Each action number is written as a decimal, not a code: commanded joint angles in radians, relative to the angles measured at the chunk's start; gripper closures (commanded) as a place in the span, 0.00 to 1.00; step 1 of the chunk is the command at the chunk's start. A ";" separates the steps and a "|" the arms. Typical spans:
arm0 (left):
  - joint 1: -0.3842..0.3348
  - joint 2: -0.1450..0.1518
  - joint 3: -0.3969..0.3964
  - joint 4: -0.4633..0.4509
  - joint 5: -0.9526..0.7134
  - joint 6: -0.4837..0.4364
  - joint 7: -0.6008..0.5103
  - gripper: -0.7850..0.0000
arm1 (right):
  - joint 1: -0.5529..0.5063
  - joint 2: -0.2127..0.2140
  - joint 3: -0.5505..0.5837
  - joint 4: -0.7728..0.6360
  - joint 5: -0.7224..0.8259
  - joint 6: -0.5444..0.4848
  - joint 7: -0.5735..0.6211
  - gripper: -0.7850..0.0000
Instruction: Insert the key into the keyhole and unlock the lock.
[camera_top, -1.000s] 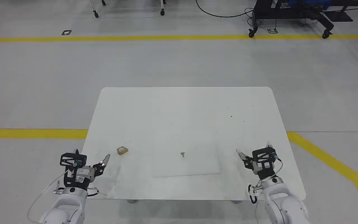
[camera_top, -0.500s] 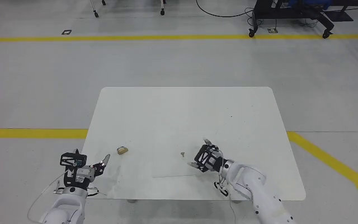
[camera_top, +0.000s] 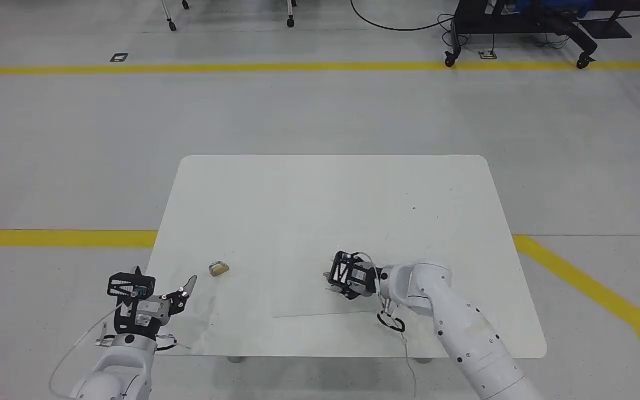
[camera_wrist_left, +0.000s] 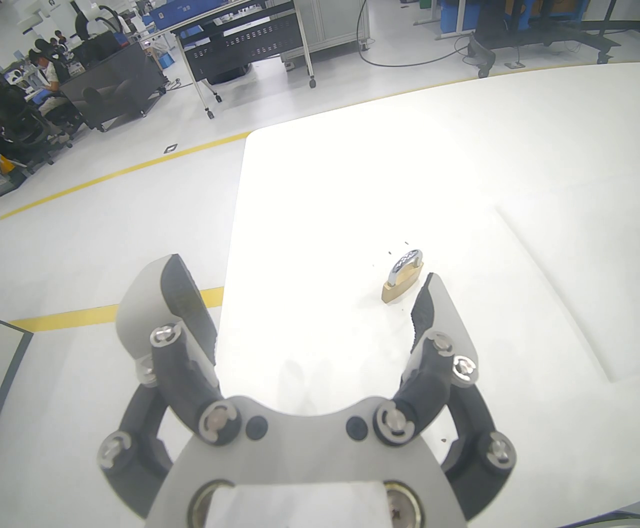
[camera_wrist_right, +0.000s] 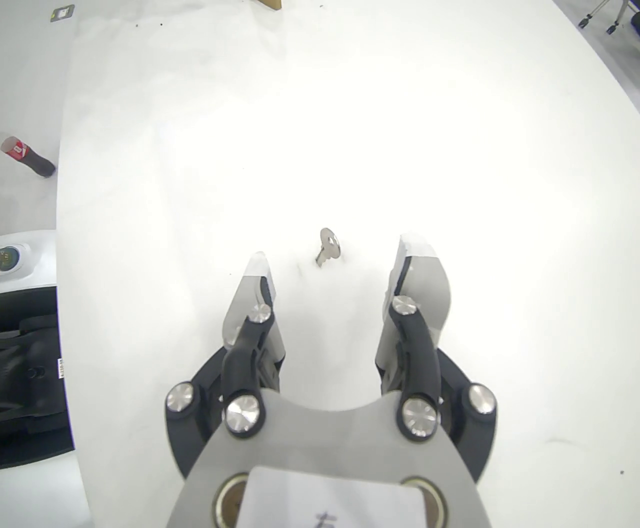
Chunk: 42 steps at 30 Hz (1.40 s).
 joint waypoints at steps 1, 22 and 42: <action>0.000 0.000 0.000 0.000 0.000 0.000 0.000 0.00 | 0.024 -0.007 -0.025 0.020 0.008 -0.005 0.014 0.50; 0.000 0.000 0.000 0.000 0.000 0.000 0.000 0.00 | -0.071 0.036 0.122 -0.196 0.007 0.004 -0.152 1.00; -0.001 0.000 0.000 -0.003 -0.006 -0.001 0.004 0.00 | -0.325 0.063 0.277 -0.359 0.108 0.096 -0.426 1.00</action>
